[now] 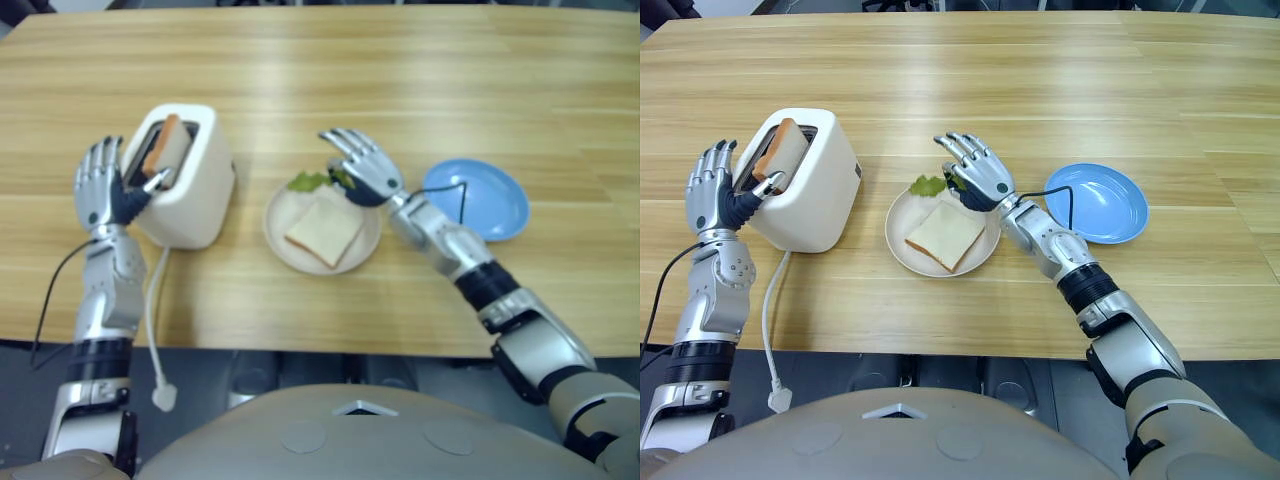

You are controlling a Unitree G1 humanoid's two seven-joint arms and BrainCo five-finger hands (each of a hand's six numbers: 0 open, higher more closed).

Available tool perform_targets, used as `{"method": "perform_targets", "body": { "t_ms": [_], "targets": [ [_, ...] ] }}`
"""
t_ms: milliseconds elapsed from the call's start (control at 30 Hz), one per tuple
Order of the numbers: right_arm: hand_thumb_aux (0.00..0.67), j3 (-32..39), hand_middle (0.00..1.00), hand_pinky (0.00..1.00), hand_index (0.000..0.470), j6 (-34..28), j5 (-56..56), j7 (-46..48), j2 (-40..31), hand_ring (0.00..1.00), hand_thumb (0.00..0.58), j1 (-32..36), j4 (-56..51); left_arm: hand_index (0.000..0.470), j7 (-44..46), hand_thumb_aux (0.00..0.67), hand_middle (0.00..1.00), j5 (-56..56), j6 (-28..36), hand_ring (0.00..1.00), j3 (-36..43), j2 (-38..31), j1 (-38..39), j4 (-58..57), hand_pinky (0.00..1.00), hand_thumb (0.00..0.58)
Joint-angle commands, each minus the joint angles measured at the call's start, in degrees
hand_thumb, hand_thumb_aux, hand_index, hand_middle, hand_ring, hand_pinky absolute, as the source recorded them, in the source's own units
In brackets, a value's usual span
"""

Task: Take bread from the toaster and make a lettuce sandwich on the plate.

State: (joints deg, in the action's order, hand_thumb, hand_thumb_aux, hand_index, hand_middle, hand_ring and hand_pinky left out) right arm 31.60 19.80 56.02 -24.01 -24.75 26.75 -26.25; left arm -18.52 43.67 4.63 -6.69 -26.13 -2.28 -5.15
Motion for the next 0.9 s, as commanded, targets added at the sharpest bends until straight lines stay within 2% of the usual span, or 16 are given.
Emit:
{"method": "perform_targets", "body": {
  "t_ms": [33, 133, 167, 200, 233, 267, 433, 667, 700, 733, 767, 800, 867, 900],
  "targets": [
    [0.670, 2.18, 0.00, 0.00, 0.460, 1.23, 0.64, 1.33, -0.09, 0.00, 0.580, -2.18, -1.47, 0.000, 2.54, 0.000, 0.00, -0.13, 0.38, 0.00, 4.04, 0.90, -0.21, 1.05, 0.00, 0.000],
    [0.670, 3.67, 0.00, 0.00, 0.460, 2.94, -0.43, 4.27, -0.30, 0.00, 0.580, -4.82, 0.64, 0.000, 3.05, 0.000, 0.00, -0.15, 0.67, 0.00, 4.35, 0.39, -0.15, 2.02, 0.00, 0.000],
    [0.670, 4.17, 0.00, 0.00, 0.460, 3.71, -0.89, 5.61, -0.36, 0.00, 0.580, -5.92, 1.67, 0.092, 3.34, 0.134, 0.00, -0.20, 0.64, 0.00, 4.44, 0.13, -0.04, 2.40, 0.00, 0.209],
    [0.670, 4.64, 0.00, 0.00, 0.460, 4.06, -0.55, 6.59, -0.68, 0.00, 0.580, -6.98, 2.86, 0.296, 3.40, 0.431, 0.00, -0.43, 0.55, 0.00, 4.41, 0.06, 0.03, 2.77, 0.00, 0.506],
    [0.670, 4.72, 0.00, 0.00, 0.460, 5.09, -1.59, 8.28, -0.88, 0.00, 0.580, -8.02, 3.76, 0.296, 3.43, 0.431, 0.00, -0.48, 0.52, 0.00, 4.39, -0.05, 0.12, 3.04, 0.00, 0.506],
    [0.670, 4.95, 0.00, 0.00, 0.460, 5.35, -1.43, 10.02, -1.75, 0.00, 0.580, -9.06, 5.33, 0.460, 3.51, 0.670, 0.00, -0.80, 0.24, 0.00, 4.34, -0.13, 0.11, 3.27, 0.00, 0.580],
    [0.670, 5.06, 0.00, 0.00, 0.460, 7.22, -3.64, 17.42, -4.05, 0.00, 0.580, -11.04, 7.49, 0.460, 3.01, 0.670, 0.00, -2.65, -1.58, 0.00, 3.63, -0.36, 0.13, 4.05, 0.00, 0.580],
    [0.670, 4.74, 0.00, 0.00, 0.460, 6.99, -3.61, 18.86, -3.55, 0.00, 0.580, -11.23, 7.90, 0.460, 0.39, 0.670, 0.00, -3.48, -3.65, 0.00, 2.15, -1.12, -0.26, 5.45, 0.00, 0.580],
    [0.596, 4.51, 0.00, 0.00, 0.409, 6.75, -3.62, 18.56, -3.33, 0.00, 0.573, -11.28, 8.18, 0.460, 0.33, 0.670, 0.00, -3.63, -3.88, 0.00, 2.00, -1.32, -0.32, 5.58, 0.00, 0.580],
    [0.381, 4.31, 0.00, 0.00, 0.262, 6.55, -3.42, 18.13, -3.23, 0.00, 0.472, -11.24, 8.60, 0.460, 0.51, 0.670, 0.00, -4.20, -4.29, 0.00, 1.81, -1.44, -0.44, 5.47, 0.00, 0.580],
    [0.381, 4.04, 0.00, 0.00, 0.262, 6.44, -3.50, 17.90, -3.15, 0.00, 0.472, -11.16, 8.91, 0.460, 0.73, 0.670, 0.00, -5.17, -4.82, 0.00, 1.53, -1.41, -0.59, 5.08, 0.00, 0.580],
    [0.000, 3.77, 0.00, 0.00, 0.000, 6.54, -3.70, 17.60, -3.11, 0.00, 0.000, -11.09, 9.14, 0.460, 0.84, 0.670, 0.00, -5.81, -5.23, 0.00, 1.35, -1.46, -0.71, 4.69, 0.00, 0.580],
    [0.000, 3.07, 0.00, 0.00, 0.000, 6.55, -3.87, 16.65, -3.01, 0.00, 0.000, -11.04, 9.92, 0.460, 0.58, 0.670, 0.00, -8.10, -7.04, 0.00, 0.44, -1.24, -0.95, 4.02, 0.00, 0.580],
    [0.000, 2.70, 0.00, 0.00, 0.000, 6.89, -4.18, 16.10, -2.95, 0.00, 0.000, -11.04, 10.38, 0.460, 0.34, 0.670, 0.11, -9.16, -7.98, 0.11, -0.07, -1.12, -1.10, 3.89, 0.11, 0.580]
  ]
}}
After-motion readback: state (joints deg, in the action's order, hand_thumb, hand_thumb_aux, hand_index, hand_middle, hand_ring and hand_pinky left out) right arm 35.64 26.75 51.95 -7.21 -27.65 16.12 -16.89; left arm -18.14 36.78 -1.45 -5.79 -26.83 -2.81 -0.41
